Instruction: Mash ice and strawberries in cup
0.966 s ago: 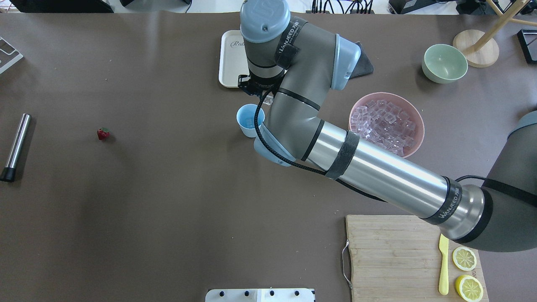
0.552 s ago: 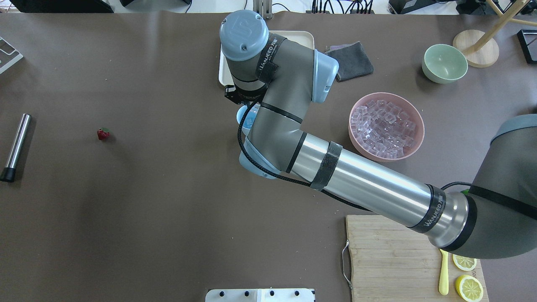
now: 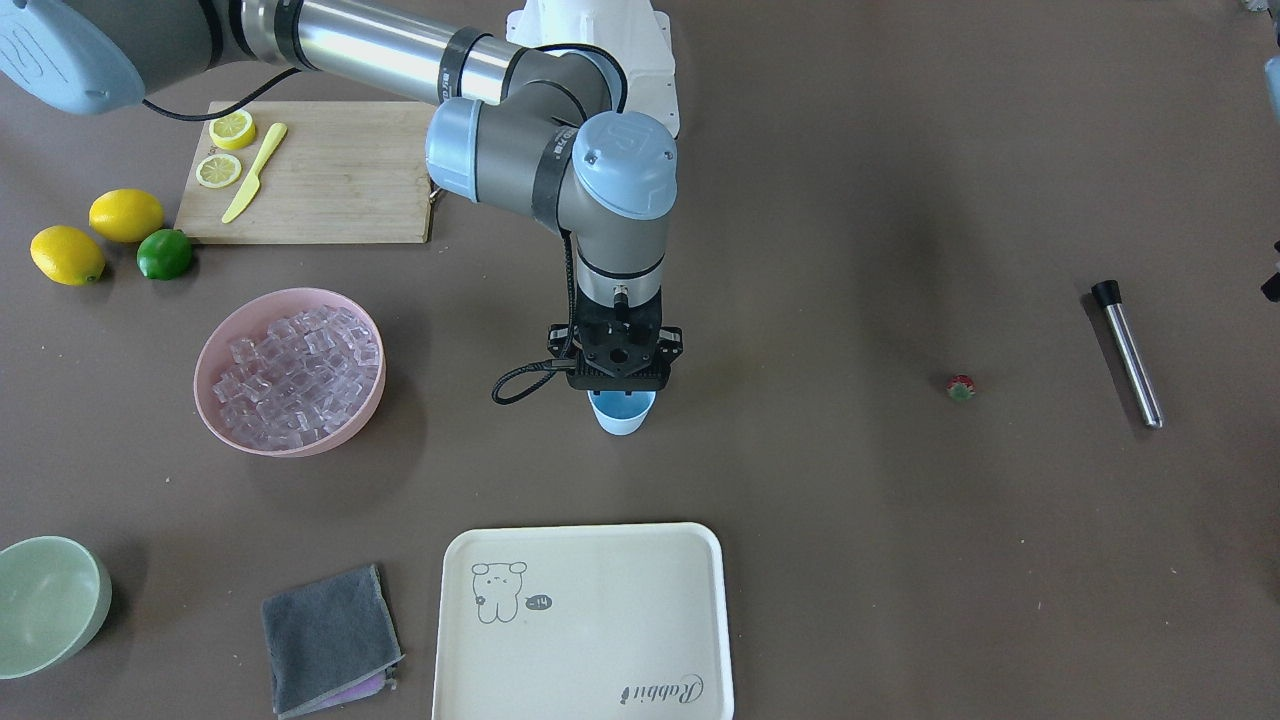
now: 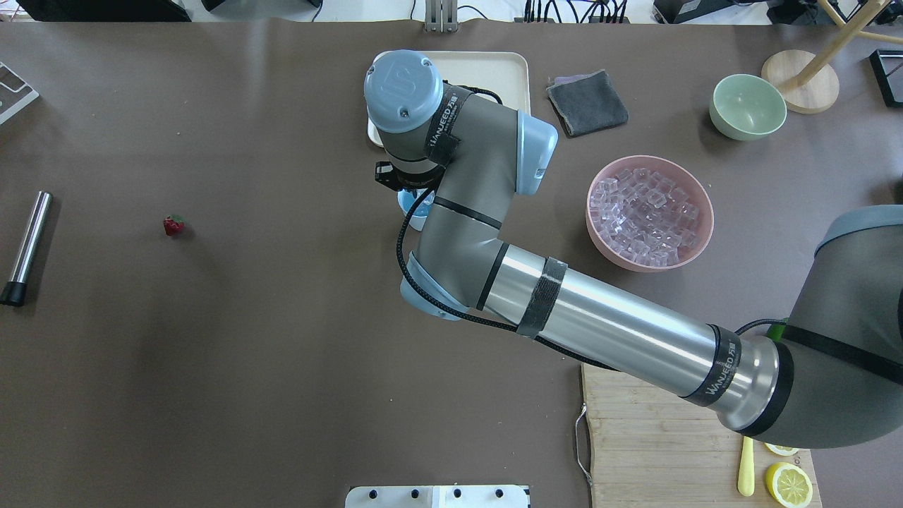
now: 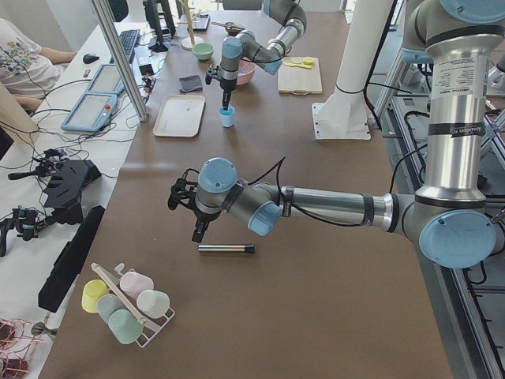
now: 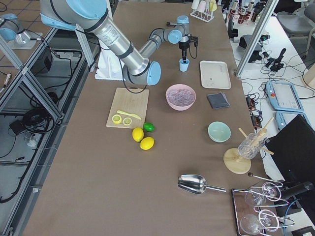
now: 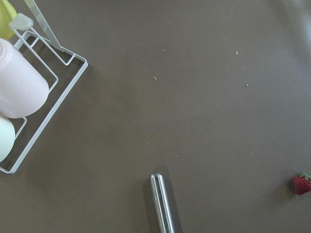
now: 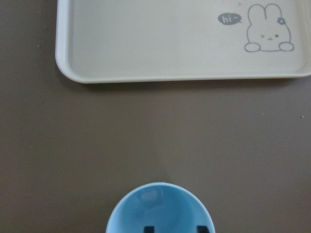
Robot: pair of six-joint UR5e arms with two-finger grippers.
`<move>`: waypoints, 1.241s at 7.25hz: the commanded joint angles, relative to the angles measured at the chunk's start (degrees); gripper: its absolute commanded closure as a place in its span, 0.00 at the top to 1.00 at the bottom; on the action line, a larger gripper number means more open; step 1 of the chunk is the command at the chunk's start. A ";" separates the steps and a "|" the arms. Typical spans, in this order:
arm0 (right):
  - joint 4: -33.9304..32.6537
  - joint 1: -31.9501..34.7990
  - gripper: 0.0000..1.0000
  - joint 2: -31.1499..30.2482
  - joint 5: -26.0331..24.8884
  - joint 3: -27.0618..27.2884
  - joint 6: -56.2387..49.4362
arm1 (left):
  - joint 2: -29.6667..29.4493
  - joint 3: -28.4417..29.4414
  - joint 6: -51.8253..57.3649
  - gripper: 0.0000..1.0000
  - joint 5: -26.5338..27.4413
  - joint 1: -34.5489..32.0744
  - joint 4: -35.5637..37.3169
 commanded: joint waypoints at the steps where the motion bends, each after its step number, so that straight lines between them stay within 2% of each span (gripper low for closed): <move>1: 1.11 -0.56 0.78 0.08 -0.52 -0.03 0.13 | -0.03 -0.09 -0.06 0.97 0.00 0.00 0.00; 3: 0.85 -0.04 0.88 0.52 -0.17 0.93 0.04 | -0.03 -0.18 -0.15 0.97 0.00 -0.08 0.00; 4: -0.72 2.05 0.87 0.09 1.14 2.76 -1.26 | -0.12 -0.01 -0.06 0.97 0.00 0.00 0.00; 5: -2.30 5.64 0.86 -0.35 5.76 3.56 -4.41 | -0.21 0.08 0.02 0.97 0.00 0.00 0.00; 6: -4.23 8.46 0.86 -6.10 9.12 9.23 -8.88 | -0.12 0.00 -0.06 0.97 0.00 0.00 0.00; 7: -4.51 9.80 0.86 -16.25 9.32 19.90 -13.79 | -0.12 -0.01 -0.06 0.97 0.00 0.00 0.00; 8: -5.73 11.55 0.86 -22.61 11.33 26.10 -17.50 | -0.12 -0.09 -0.06 0.97 0.00 0.00 0.00; 9: -7.57 12.18 0.85 -25.29 11.70 29.12 -18.93 | -0.21 -0.01 0.02 0.97 0.00 0.00 0.00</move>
